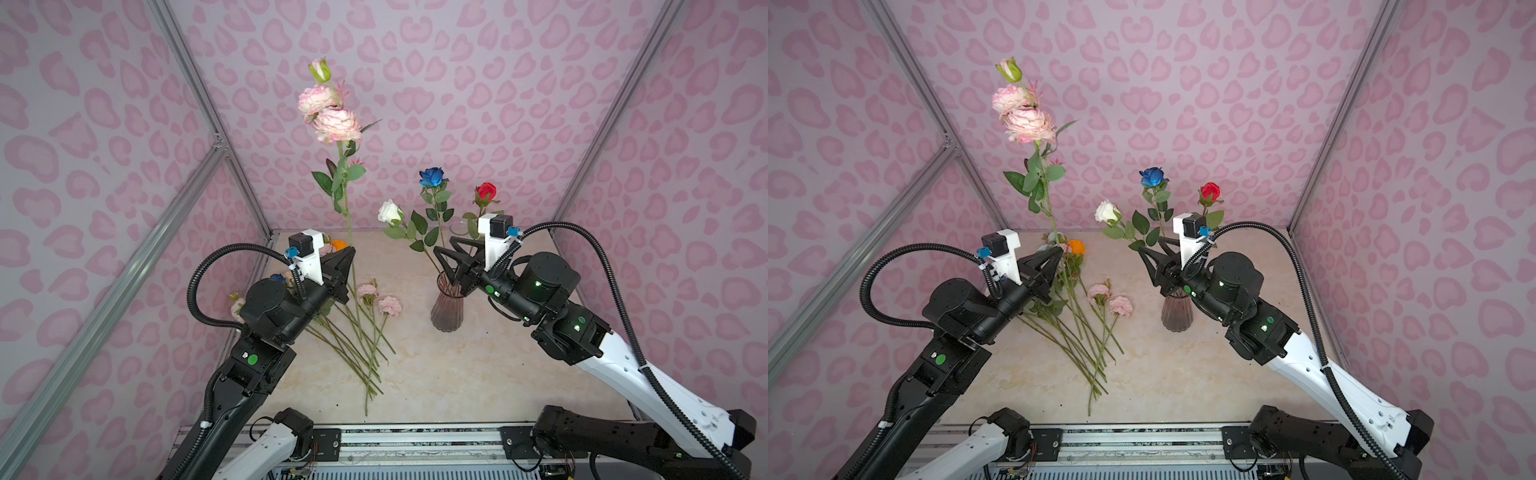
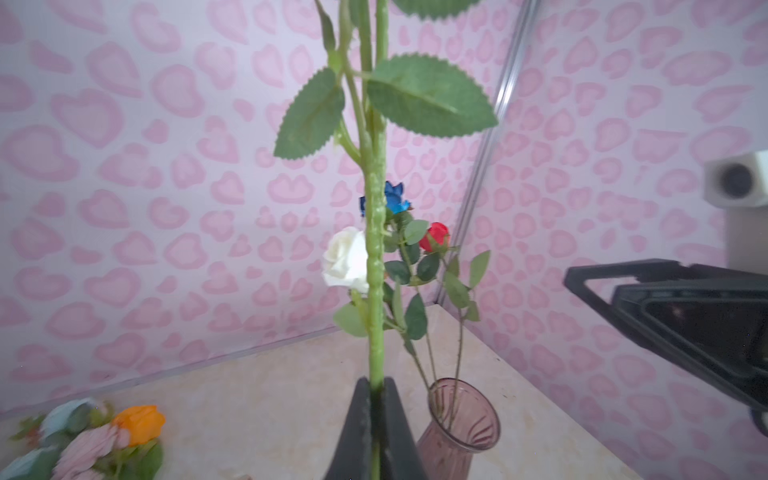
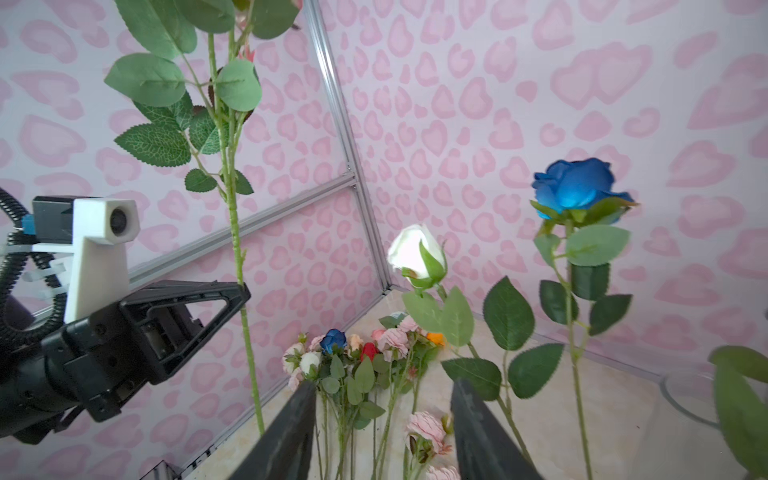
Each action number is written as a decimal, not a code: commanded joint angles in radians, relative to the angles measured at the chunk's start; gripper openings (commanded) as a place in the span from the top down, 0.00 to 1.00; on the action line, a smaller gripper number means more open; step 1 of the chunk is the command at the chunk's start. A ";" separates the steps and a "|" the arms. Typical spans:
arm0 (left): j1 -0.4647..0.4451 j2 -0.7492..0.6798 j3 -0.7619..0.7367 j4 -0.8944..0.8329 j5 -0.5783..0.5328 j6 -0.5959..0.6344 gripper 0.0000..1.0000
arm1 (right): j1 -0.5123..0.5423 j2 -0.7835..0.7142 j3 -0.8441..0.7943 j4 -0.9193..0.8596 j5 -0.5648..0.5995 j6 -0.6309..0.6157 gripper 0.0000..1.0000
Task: Arrange the flowers into the vase
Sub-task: 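Lift the pink carnation with the left gripper toward the right gripper, then grasp the carnation stem with the right gripper while the left gripper releases, then lower the pink carnation stem into the pink vase with the right gripper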
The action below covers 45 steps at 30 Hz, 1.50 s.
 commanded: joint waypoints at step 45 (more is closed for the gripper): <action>-0.159 -0.215 -0.299 -0.035 -0.888 -0.195 0.27 | 0.051 0.116 0.374 -0.193 0.107 -0.181 1.00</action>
